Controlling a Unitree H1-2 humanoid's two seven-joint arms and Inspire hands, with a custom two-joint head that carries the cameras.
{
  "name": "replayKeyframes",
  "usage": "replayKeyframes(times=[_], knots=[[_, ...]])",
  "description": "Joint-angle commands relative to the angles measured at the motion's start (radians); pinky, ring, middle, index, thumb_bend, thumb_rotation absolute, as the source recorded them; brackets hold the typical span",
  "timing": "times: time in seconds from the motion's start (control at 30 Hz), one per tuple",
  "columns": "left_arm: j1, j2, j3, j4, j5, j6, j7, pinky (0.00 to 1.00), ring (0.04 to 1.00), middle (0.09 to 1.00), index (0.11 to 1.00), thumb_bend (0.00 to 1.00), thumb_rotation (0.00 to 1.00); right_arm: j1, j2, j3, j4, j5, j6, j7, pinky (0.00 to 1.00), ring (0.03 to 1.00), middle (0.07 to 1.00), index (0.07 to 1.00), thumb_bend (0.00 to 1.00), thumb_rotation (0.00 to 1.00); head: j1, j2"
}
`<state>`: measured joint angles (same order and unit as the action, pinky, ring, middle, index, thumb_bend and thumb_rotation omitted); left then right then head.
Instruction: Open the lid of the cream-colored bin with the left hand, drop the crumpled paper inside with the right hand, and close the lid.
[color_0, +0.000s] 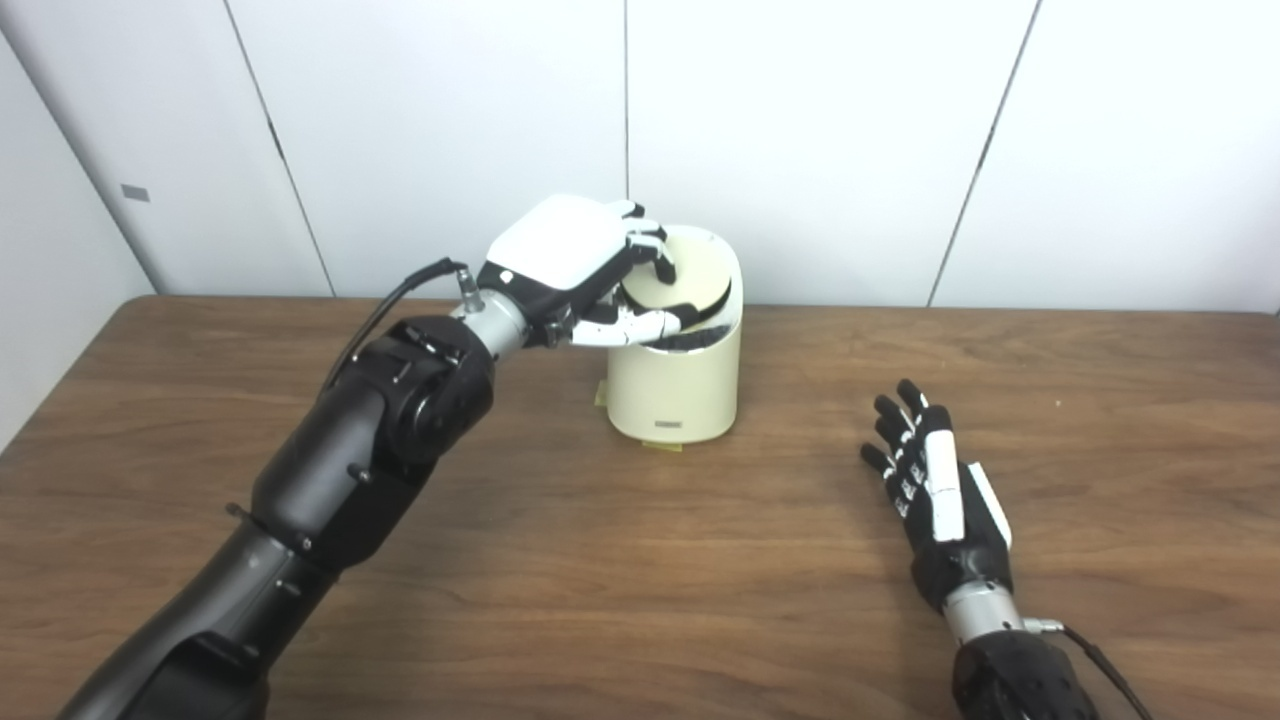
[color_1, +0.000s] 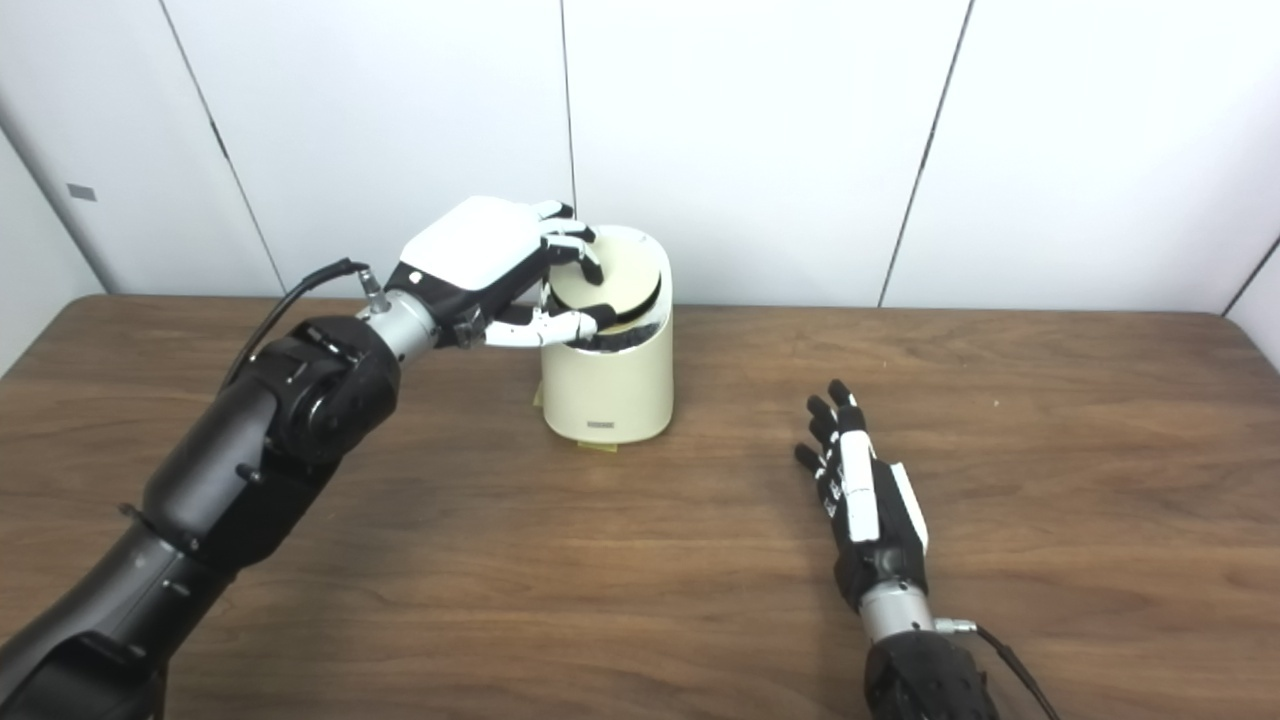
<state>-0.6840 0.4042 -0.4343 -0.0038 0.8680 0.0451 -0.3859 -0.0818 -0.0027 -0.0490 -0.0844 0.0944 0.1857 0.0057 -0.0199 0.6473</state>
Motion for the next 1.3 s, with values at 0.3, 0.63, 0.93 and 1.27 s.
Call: replayKeyframes(times=[0.3, 0.63, 0.93, 1.27], knots=[[0.004, 0.019, -0.013, -0.044, 0.101, -0.035, 0.024, 0.93, 0.982, 0.927, 0.788, 0.55, 1.0, -0.011, -0.009, -0.003, -0.046, -0.007, -0.004, 0.0, 0.97, 0.978, 0.956, 0.995, 0.69, 0.99, -0.01, 0.016], [0.004, 0.027, -0.062, -0.023, 0.275, -0.113, 0.07, 1.0, 1.0, 0.976, 0.801, 0.58, 0.96, -0.004, -0.001, -0.006, -0.067, 0.002, 0.011, -0.009, 0.96, 0.974, 0.954, 0.993, 0.7, 0.99, -0.013, 0.032], [0.01, 0.012, -0.089, 0.015, 0.329, -0.136, 0.06, 1.0, 1.0, 0.981, 0.778, 0.61, 0.97, -0.004, 0.005, 0.001, -0.091, 0.001, 0.033, -0.01, 0.96, 0.976, 0.951, 0.997, 0.69, 1.0, -0.018, 0.04], [0.014, 0.018, -0.044, 0.003, 0.266, -0.146, 0.07, 1.0, 1.0, 0.959, 0.767, 0.58, 1.0, -0.01, 0.005, 0.0, -0.084, 0.004, 0.036, -0.009, 0.97, 0.979, 0.95, 0.999, 0.68, 1.0, -0.015, 0.035]])
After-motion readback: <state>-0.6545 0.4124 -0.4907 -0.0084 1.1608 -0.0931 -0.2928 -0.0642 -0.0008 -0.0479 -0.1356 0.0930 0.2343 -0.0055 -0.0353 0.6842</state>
